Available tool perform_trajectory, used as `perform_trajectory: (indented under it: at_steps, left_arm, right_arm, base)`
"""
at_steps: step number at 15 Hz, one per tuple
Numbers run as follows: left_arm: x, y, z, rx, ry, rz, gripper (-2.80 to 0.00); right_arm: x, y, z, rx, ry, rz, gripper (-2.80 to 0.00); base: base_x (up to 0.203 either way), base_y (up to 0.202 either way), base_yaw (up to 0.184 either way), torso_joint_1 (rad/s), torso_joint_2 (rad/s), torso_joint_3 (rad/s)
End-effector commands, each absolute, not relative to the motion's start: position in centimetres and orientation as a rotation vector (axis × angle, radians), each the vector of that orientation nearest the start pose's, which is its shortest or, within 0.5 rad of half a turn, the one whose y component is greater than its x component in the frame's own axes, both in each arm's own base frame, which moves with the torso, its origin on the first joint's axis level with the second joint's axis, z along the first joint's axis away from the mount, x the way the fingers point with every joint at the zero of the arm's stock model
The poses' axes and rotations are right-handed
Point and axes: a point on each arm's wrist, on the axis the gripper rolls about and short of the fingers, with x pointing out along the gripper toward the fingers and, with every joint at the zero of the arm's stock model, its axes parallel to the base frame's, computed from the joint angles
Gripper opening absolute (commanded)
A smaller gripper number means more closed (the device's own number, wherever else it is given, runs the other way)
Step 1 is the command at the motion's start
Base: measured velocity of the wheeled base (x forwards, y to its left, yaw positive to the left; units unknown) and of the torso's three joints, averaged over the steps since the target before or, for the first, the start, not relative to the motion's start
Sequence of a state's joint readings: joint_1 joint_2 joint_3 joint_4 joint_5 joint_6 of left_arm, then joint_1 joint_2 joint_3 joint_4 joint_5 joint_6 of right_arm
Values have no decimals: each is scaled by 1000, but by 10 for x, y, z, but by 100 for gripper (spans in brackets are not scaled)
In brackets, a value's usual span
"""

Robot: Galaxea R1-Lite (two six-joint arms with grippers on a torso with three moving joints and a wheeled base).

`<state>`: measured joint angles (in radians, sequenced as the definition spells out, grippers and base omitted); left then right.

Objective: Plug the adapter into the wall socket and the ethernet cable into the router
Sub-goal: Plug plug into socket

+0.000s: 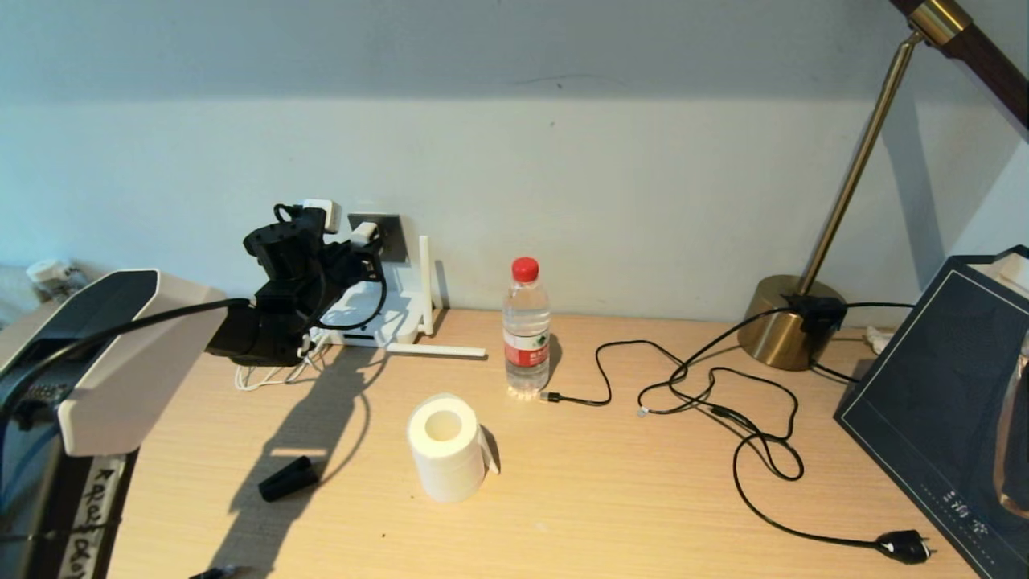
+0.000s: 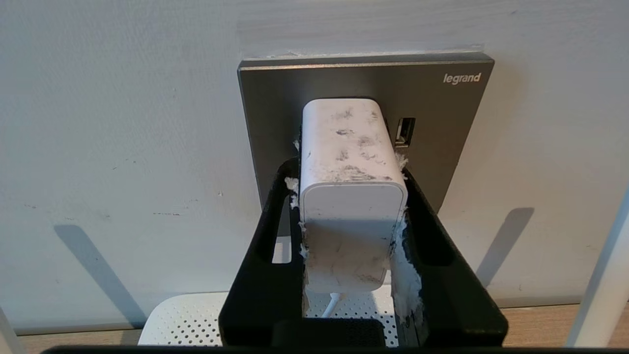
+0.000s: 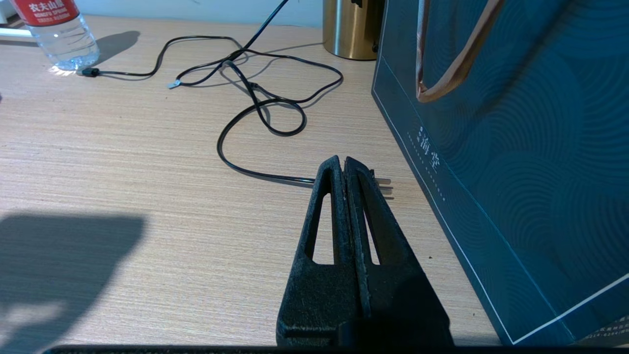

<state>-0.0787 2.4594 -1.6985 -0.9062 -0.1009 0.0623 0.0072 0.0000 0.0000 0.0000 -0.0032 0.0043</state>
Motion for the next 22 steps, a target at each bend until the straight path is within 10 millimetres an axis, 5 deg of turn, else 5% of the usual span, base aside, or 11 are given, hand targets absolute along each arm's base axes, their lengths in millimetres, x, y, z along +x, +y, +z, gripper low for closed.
perform_trajectory:
  at_steps: [1,22]
  left_arm:
    - [512,-44,134,62,-147,-176,-280]
    - [525,-46,116,1,-126,-108,-280]
  right_arm:
    - [-23,0,75,5,1,5,-280]
    - [-23,0,76,3,2,5,-280]
  base:
    - [0,0,0,0,0,0]
    - [0,0,0,0,0,0]
